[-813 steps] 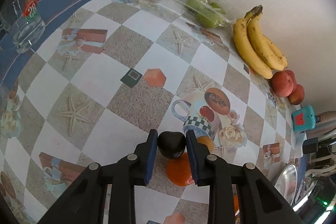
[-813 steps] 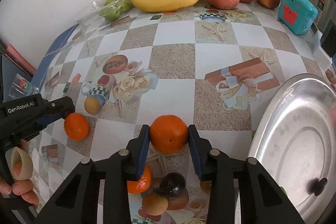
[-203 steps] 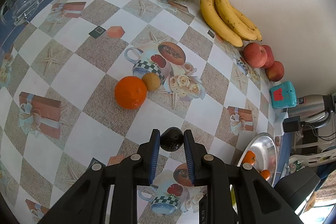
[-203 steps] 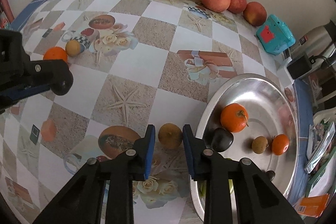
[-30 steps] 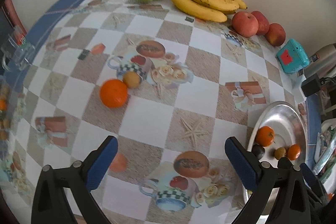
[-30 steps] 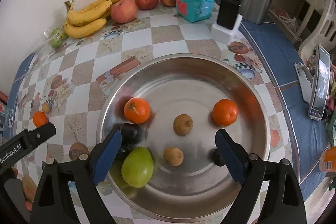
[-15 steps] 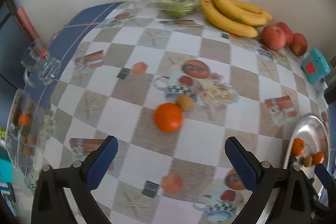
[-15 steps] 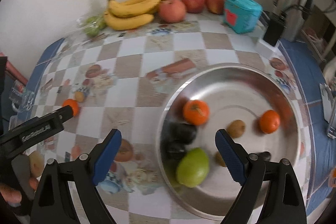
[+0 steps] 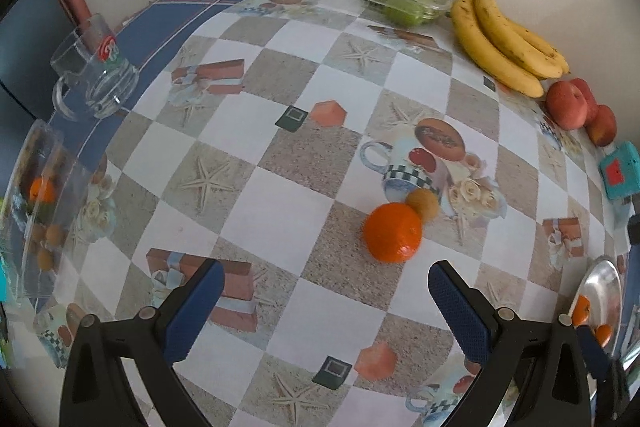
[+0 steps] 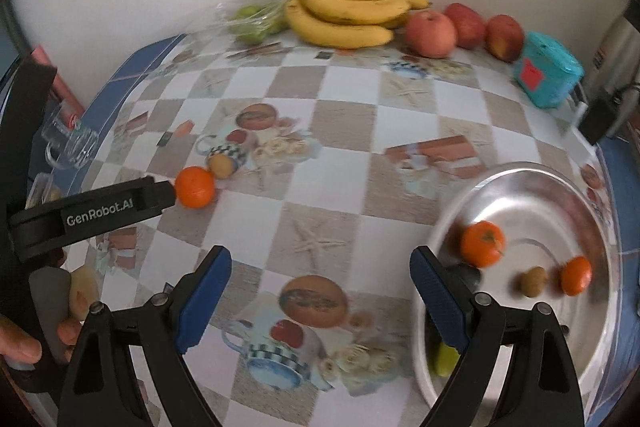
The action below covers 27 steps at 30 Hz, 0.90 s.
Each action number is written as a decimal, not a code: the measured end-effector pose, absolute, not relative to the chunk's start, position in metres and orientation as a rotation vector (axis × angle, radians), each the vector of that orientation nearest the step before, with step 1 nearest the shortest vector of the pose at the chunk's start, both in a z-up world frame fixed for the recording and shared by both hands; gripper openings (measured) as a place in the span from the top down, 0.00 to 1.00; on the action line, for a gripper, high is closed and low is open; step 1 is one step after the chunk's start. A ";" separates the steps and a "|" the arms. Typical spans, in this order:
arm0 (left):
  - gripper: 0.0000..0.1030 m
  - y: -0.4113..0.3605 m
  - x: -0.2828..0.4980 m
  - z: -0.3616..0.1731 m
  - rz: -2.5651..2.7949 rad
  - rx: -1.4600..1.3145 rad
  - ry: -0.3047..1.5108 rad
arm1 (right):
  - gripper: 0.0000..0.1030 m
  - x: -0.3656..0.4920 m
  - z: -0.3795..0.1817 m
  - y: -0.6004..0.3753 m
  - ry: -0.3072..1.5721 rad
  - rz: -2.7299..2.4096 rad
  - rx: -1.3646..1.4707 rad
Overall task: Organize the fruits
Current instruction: 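Close the left tool around the orange on the table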
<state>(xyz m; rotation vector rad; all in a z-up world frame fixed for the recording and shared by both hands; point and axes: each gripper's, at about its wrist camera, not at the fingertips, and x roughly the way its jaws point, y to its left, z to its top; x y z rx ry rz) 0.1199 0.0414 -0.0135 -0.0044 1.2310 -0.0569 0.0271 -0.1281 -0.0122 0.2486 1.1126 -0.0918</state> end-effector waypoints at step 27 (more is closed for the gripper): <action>0.51 0.011 0.134 -0.033 -0.227 0.011 1.231 | 0.12 0.045 -0.040 -0.131 1.161 -0.097 0.288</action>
